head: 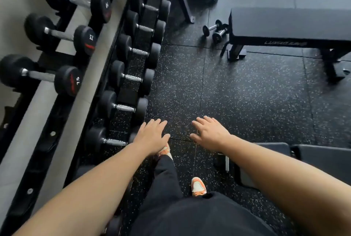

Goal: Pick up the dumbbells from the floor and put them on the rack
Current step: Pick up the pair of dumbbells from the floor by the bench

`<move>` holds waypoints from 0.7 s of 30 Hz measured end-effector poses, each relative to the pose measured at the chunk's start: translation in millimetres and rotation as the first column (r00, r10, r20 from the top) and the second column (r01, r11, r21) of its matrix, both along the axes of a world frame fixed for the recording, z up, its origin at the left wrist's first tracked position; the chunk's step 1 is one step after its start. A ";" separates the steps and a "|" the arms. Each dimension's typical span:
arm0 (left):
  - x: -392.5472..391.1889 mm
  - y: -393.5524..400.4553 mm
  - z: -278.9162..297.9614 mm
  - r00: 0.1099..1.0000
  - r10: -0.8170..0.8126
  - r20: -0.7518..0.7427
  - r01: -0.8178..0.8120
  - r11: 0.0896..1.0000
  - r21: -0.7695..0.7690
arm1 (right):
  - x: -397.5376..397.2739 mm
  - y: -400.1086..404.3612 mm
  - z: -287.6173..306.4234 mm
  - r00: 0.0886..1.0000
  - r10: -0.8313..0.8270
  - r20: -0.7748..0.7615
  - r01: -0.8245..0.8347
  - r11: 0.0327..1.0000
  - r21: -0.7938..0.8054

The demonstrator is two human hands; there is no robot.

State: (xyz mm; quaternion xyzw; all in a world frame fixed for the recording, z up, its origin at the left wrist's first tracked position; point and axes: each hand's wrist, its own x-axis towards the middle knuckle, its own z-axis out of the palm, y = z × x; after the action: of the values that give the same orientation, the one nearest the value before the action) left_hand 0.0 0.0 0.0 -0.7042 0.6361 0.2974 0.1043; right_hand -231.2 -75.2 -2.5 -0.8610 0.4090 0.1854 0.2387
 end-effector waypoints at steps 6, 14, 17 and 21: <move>42.2 -78.8 -17.5 0.987 -0.158 0.001 0.158 0.987 0.015 | 42.1 -56.2 -12.8 0.990 -0.136 -0.042 0.137 0.991 0.008; 90.7 -186.6 -28.3 0.968 -0.251 0.006 0.250 0.963 0.099 | 92.5 -132.8 -15.7 0.979 -0.201 -0.043 0.201 0.980 0.003; 99.0 -233.3 -32.6 0.956 -0.294 -0.001 0.293 0.951 0.099 | 99.3 -170.4 -20.0 0.977 -0.210 -0.042 0.210 0.978 0.001; 99.2 -309.4 -44.2 0.938 -0.346 0.012 0.343 0.933 0.107 | 100.9 -235.2 -33.5 0.971 -0.233 -0.053 0.235 0.972 0.026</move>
State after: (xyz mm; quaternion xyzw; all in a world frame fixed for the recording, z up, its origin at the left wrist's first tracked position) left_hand 99.2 -309.4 -44.2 -0.5802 0.7317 0.2961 0.2007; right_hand -130.3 -310.4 -36.0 -0.7979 0.5104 0.1839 0.2626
